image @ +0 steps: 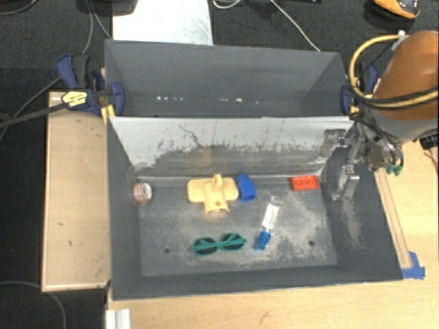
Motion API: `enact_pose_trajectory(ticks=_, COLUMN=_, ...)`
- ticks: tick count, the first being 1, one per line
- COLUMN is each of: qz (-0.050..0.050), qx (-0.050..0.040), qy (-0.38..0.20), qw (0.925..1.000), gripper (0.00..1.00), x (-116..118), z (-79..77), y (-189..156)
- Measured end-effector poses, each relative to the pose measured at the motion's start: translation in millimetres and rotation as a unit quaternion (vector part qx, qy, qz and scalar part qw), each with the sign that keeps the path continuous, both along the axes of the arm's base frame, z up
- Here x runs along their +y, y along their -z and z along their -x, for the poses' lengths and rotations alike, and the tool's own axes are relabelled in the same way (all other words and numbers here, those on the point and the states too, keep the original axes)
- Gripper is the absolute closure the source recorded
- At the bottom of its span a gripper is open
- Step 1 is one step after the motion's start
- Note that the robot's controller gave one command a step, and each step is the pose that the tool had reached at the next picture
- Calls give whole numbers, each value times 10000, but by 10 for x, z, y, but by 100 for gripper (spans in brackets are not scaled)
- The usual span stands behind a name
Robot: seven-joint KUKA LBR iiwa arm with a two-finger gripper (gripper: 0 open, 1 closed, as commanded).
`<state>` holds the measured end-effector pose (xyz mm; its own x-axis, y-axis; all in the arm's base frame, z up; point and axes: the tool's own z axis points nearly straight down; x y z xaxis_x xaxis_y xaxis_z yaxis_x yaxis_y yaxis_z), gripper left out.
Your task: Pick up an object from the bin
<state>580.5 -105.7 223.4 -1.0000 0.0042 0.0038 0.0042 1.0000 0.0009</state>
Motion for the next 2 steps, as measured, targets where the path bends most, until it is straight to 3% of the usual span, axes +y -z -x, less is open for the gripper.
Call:
enact_pose_trajectory(ticks=1, qz=7, qx=-41, qy=-23, qw=10000, gripper=0, x=6, z=-15, y=-49)
enact_pose_trajectory(ticks=2, qz=-3, qx=20, qy=666, qw=9978, gripper=0, x=-320, z=-91, y=1576)
